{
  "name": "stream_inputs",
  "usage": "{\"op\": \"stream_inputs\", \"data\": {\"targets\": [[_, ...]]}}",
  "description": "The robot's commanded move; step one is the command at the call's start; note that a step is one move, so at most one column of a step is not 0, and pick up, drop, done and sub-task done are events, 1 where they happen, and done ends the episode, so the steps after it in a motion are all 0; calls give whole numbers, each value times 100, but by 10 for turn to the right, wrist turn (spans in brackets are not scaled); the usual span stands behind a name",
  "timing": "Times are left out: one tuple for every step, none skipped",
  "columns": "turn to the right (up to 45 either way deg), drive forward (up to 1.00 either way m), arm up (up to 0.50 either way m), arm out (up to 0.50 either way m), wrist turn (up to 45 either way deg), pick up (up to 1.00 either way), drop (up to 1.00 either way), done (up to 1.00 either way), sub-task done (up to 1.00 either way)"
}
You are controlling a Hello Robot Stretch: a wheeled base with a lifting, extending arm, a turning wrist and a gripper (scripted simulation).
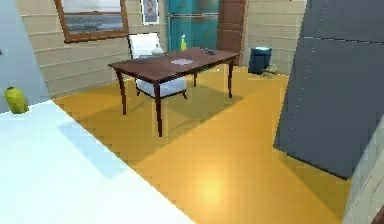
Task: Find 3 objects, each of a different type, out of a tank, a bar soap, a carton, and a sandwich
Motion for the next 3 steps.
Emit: {"op": "stream_inputs", "data": {"targets": [[-390, 0, 0, 0, 0, 0, 0, 0, 0], [0, 40, 0, 0, 0, 0, 0, 0, 0], [-30, 0, 0, 0, 0, 0, 0, 0, 0]]}}
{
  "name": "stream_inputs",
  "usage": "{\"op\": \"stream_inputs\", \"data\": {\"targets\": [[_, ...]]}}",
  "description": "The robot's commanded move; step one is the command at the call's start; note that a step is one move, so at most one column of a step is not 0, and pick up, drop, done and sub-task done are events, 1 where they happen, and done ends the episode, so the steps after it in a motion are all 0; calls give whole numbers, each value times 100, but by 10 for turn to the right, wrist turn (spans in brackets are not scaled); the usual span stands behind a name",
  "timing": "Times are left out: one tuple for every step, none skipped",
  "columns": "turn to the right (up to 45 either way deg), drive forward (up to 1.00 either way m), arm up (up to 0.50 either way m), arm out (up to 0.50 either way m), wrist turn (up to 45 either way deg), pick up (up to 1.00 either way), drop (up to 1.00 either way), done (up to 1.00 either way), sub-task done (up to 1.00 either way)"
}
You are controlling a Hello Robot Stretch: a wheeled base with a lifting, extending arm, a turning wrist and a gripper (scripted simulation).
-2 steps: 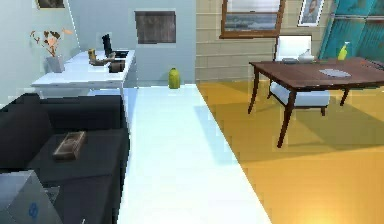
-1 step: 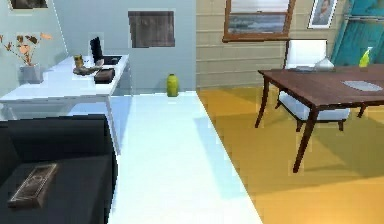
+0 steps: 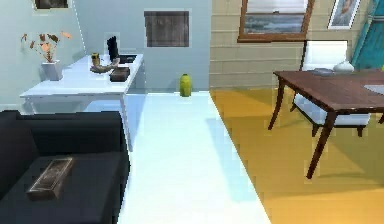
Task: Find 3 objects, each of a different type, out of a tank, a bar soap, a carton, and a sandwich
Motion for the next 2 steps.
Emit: {"op": "stream_inputs", "data": {"targets": [[0, 100, 0, 0, 0, 0, 0, 0, 0], [0, 100, 0, 0, 0, 0, 0, 0, 0]]}}
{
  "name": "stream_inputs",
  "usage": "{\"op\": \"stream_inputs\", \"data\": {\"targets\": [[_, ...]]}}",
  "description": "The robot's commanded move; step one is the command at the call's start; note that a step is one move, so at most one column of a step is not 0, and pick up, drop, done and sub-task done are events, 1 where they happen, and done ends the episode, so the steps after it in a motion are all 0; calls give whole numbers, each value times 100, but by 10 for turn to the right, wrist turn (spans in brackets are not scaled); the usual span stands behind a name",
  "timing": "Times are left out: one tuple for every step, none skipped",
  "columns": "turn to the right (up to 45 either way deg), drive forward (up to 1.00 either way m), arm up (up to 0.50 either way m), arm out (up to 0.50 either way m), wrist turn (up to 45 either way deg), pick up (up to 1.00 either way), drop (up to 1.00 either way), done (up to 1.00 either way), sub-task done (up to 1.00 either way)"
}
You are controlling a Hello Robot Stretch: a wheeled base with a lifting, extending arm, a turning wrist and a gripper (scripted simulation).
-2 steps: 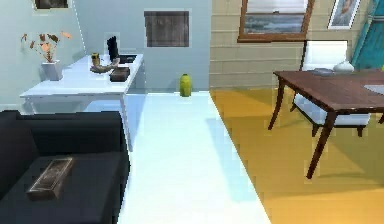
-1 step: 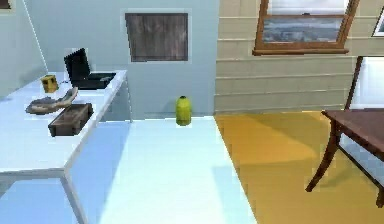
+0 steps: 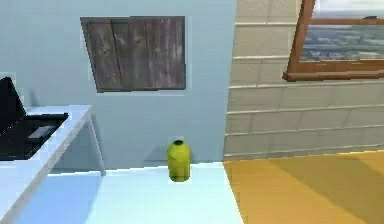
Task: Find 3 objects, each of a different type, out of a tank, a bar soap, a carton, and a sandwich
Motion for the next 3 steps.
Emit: {"op": "stream_inputs", "data": {"targets": [[-60, 0, 0, 0, 0, 0, 0, 0, 0], [0, 60, 0, 0, 0, 0, 0, 0, 0], [-450, 0, 0, 0, 0, 0, 0, 0, 0]]}}
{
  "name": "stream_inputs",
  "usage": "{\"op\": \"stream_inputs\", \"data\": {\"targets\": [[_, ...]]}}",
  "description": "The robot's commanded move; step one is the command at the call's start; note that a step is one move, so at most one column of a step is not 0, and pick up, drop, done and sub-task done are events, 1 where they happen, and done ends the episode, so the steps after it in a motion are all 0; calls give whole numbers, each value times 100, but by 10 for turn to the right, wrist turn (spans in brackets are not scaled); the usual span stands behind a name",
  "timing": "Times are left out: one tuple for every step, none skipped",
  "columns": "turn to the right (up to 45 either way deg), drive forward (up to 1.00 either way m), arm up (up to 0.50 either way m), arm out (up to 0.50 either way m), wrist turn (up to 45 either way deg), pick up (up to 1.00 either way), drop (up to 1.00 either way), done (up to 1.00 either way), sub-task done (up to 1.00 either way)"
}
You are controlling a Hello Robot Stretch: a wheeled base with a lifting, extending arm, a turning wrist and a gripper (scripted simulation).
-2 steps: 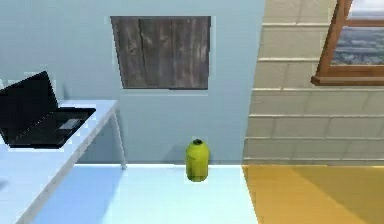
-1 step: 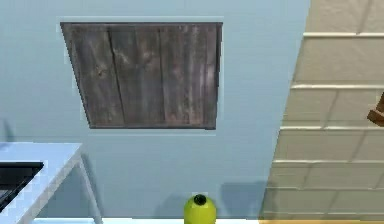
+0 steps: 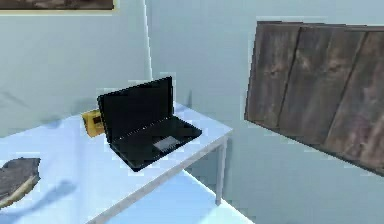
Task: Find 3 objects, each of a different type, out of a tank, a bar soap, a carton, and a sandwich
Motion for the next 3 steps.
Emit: {"op": "stream_inputs", "data": {"targets": [[-270, 0, 0, 0, 0, 0, 0, 0, 0], [0, 0, 0, 0, 0, 0, 0, 0, 100], [-450, 0, 0, 0, 0, 0, 0, 0, 0]]}}
